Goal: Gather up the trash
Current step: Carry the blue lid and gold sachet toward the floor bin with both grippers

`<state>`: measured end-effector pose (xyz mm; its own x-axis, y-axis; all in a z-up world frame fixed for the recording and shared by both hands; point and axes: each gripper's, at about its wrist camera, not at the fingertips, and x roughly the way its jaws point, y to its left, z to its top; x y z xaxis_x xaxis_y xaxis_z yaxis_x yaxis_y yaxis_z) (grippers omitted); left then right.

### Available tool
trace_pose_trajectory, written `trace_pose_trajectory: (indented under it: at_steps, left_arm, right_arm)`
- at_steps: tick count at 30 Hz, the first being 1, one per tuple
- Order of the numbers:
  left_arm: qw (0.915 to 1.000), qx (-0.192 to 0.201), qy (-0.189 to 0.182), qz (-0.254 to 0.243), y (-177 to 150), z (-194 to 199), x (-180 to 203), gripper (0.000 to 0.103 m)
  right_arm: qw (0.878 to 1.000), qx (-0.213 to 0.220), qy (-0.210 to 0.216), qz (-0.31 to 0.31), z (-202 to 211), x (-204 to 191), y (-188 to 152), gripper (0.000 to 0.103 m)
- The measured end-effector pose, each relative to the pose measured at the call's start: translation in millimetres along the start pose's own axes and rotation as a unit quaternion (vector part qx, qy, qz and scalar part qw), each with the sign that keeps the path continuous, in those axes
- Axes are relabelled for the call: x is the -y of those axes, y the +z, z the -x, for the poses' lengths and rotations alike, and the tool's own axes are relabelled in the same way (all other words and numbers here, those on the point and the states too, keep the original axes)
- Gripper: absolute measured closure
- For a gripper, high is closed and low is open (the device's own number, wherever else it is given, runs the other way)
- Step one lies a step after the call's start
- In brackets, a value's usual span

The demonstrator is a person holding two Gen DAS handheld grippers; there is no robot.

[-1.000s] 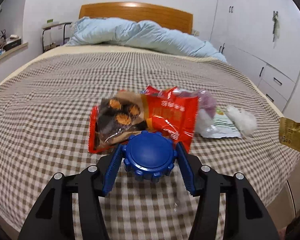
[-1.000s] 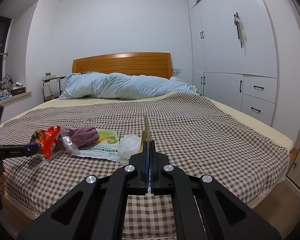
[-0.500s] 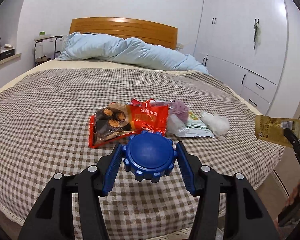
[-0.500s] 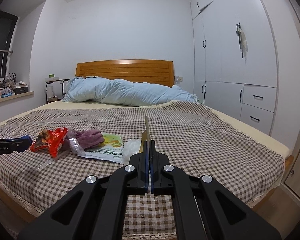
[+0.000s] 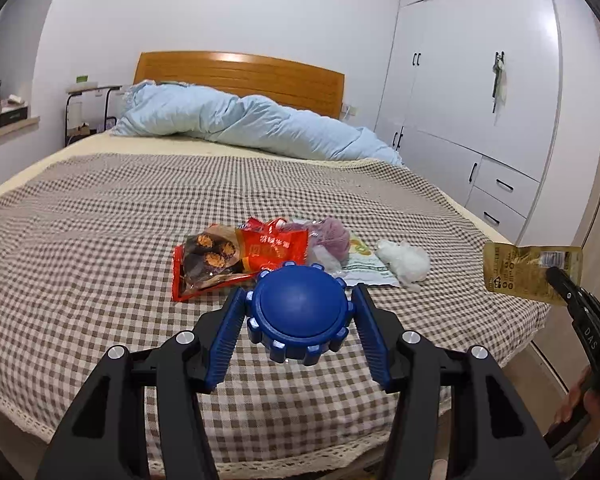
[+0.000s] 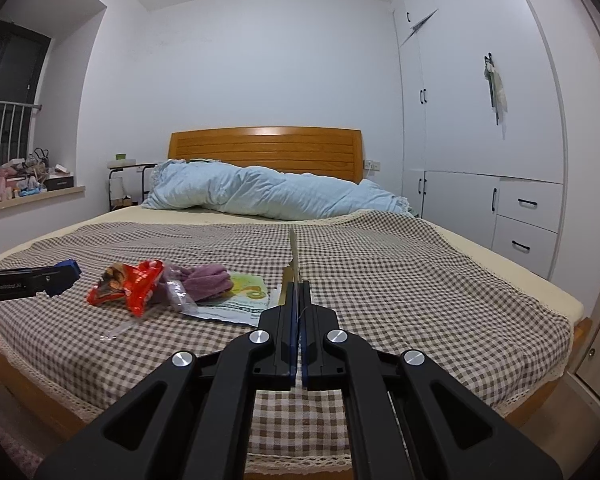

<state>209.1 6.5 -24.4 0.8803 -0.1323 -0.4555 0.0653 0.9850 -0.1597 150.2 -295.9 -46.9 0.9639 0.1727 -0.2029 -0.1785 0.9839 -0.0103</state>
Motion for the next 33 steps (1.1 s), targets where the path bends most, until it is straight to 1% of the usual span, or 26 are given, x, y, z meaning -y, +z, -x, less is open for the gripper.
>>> trace_pose_trajectory:
  at_steps: [7, 15, 21, 27, 33]
  left_arm:
    - [0.9999, 0.000, -0.008, -0.012, -4.1, 32.5, 14.1, 0.051]
    - [0.9997, -0.012, -0.020, -0.007, -21.0, 65.1, 22.7, 0.051]
    - [0.9993, -0.020, -0.023, -0.020, -37.8, 87.0, 31.1, 0.051]
    - [0.9986, -0.036, -0.025, -0.030, -57.9, 96.3, 33.7, 0.051]
    - [0.9983, -0.044, -0.028, -0.026, -73.3, 102.0, 31.6, 0.051]
  right_arm:
    - [1.000, 0.007, 0.018, 0.004, 27.8, -4.2, 9.0, 0.102]
    - [0.999, -0.002, 0.038, 0.009, 65.6, -12.1, 2.5, 0.102]
    - [0.998, -0.010, 0.050, 0.021, 88.4, -19.5, -5.0, 0.102]
    - [0.998, -0.020, 0.058, 0.020, 105.1, -23.9, -14.0, 0.102]
    - [0.998, -0.024, 0.062, 0.020, 118.0, -24.4, -17.9, 0.102]
